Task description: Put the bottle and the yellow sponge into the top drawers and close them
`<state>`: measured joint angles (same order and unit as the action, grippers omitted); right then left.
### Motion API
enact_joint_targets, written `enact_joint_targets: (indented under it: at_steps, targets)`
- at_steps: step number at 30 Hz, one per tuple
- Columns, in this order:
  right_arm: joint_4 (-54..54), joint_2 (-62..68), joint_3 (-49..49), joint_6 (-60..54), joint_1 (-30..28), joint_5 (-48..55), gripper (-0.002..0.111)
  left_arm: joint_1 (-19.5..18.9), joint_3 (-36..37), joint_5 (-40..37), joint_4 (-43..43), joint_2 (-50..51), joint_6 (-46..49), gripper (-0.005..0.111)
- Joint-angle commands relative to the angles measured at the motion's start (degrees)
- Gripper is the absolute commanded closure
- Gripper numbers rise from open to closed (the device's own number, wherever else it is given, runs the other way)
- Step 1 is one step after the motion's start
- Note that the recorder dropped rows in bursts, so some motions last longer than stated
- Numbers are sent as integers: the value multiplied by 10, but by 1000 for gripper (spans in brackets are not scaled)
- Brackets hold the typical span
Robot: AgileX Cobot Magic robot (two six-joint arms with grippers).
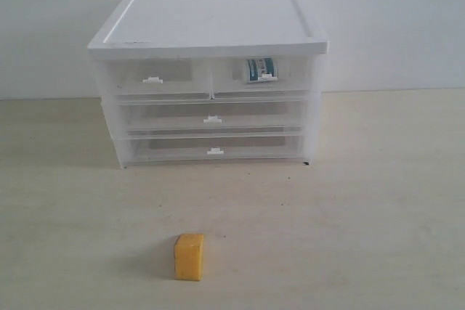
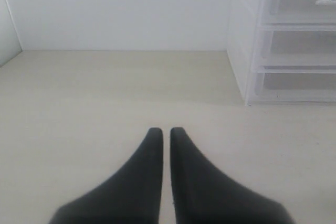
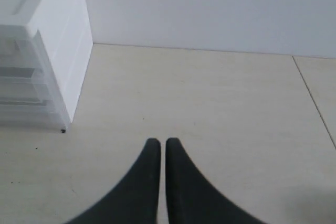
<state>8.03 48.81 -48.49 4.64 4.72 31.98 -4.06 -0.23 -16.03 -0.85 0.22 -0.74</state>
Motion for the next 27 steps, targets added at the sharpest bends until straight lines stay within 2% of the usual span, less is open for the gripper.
enact_joint_targets:
  at_steps: [1,23,27]
  targets:
    - [-3,-47,37,2,-3,-19,107,-2,2,2,2,-2,2,102]
    - [-1,-89,54,-7,-3,-37,107,-2,2,2,2,-2,2,102]
    - [-1,-134,103,-9,-3,-75,107,-2,2,2,2,-2,2,102]
